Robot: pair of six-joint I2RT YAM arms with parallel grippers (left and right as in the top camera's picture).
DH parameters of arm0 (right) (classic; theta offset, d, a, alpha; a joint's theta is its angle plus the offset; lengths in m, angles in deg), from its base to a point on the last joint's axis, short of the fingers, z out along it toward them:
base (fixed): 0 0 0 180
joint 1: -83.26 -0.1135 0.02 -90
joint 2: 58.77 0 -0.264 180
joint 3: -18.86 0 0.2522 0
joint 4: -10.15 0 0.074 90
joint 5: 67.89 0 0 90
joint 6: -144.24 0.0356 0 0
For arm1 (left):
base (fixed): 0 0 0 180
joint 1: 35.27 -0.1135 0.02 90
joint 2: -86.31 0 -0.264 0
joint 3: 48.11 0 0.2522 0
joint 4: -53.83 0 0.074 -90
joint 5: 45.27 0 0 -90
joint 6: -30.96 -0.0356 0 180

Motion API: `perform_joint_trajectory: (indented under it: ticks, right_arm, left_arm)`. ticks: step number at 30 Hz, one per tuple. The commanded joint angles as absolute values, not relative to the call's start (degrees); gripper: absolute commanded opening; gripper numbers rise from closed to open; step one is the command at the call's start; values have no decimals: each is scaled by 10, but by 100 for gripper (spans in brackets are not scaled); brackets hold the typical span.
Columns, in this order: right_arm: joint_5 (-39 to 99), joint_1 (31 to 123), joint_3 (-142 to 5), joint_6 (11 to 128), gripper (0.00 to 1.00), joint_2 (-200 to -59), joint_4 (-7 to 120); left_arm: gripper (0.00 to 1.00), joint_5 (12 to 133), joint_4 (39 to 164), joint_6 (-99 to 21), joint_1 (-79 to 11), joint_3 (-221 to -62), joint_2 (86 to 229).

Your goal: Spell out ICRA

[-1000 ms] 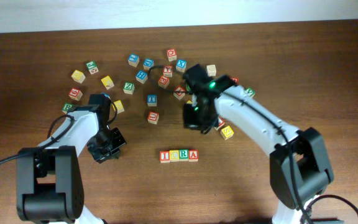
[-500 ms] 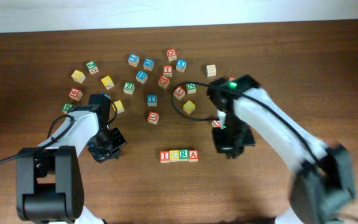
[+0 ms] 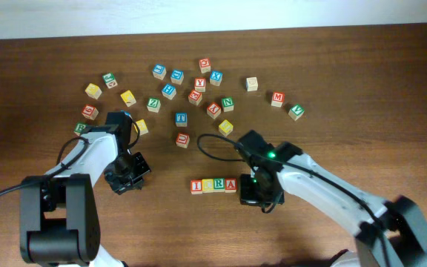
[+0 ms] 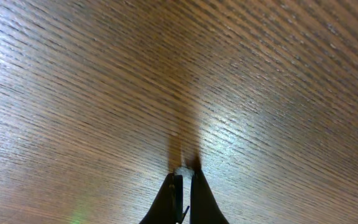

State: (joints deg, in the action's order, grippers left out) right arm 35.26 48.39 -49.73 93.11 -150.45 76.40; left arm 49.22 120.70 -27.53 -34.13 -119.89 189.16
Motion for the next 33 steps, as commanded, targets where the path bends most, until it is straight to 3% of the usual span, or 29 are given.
perform_joint_trajectory:
  ticks: [1,13,33]
  right_arm:
    - [383,460,-494,950,4,-1559,729]
    - [364,431,-494,969,4,-1587,627]
    - [354,431,-494,969,4,-1587,611]
  left_arm:
    - [1,498,1204,-278,-343,-1200,1887]
    - [1,498,1201,-278,-343,-1200,1887]
    - [1,498,1201,-278,-343,-1200,1887]
